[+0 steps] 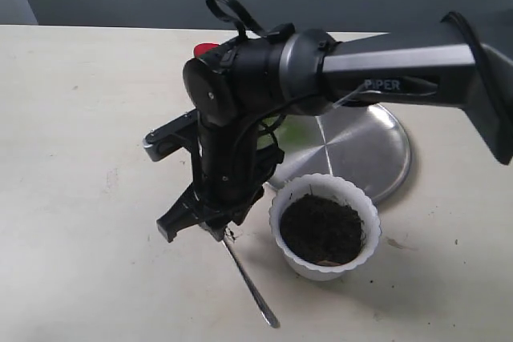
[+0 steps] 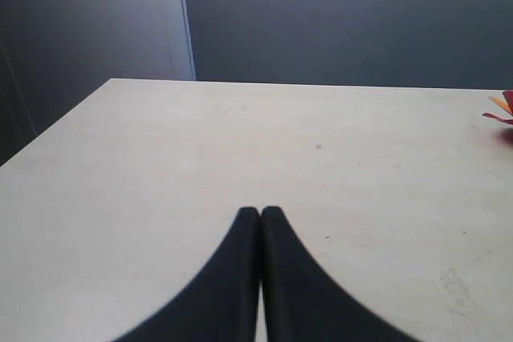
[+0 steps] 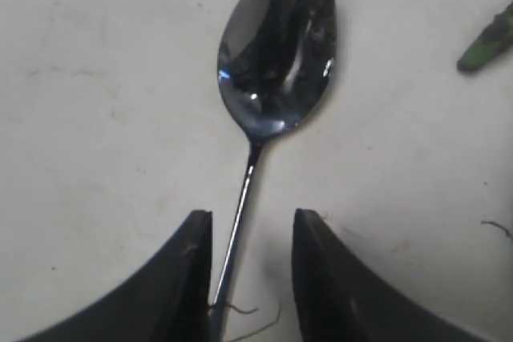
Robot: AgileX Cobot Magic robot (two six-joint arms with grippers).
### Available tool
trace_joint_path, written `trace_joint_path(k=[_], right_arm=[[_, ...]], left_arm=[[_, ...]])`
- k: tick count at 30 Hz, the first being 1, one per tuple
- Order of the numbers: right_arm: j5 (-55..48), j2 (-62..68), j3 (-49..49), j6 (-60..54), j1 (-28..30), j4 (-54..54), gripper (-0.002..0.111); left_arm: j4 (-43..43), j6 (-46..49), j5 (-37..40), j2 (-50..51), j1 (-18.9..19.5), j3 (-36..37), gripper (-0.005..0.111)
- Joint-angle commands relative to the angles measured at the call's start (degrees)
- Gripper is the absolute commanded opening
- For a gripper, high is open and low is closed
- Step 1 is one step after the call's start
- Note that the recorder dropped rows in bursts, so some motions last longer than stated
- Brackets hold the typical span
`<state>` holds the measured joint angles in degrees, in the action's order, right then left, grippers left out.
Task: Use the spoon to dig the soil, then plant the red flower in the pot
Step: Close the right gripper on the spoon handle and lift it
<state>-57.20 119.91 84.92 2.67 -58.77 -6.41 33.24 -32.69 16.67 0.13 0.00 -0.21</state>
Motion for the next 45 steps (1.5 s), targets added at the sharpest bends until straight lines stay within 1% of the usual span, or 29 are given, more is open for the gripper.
trace_joint_path(k=[1, 16, 31, 32, 33, 35, 36, 41, 45], right_arm=[[1.06, 1.44, -0.23, 0.49, -1.01, 0.86, 0.034], [2.75, 3.74, -0.23, 2.01, -1.23, 2.46, 0.034], [3.62, 6.68, -0.23, 2.01, -1.23, 1.57, 0.033], [3.62, 6.68, -0.23, 2.01, -1.23, 1.57, 0.031], [3.62, 6.68, -0.12, 2.01, -1.23, 1.57, 0.026], [3.30, 6.68, -0.11, 2.01, -1.23, 1.57, 0.009], [3.21, 6.68, -0.11, 2.01, -1.23, 1.57, -0.001], [3.42, 6.68, -0.11, 2.01, -1.23, 1.57, 0.000], [3.60, 6.68, -0.01, 1.46, -1.23, -2.58, 0.000]], left_arm=[[0.02, -0.14, -0.37, -0.13, 0.05, 0.21, 0.000], [0.02, -0.14, -0.37, -0.13, 0.05, 0.21, 0.000], [0.02, -0.14, -0.37, -0.13, 0.05, 0.21, 0.000], [0.02, -0.14, -0.37, -0.13, 0.05, 0.21, 0.000], [0.02, -0.14, -0.37, -0.13, 0.05, 0.21, 0.000], [0.02, -0.14, -0.37, -0.13, 0.05, 0.21, 0.000], [0.02, -0.14, -0.37, -0.13, 0.05, 0.21, 0.000], [0.02, -0.14, -0.37, -0.13, 0.05, 0.21, 0.000], [0.02, -0.14, -0.37, -0.13, 0.05, 0.21, 0.000]])
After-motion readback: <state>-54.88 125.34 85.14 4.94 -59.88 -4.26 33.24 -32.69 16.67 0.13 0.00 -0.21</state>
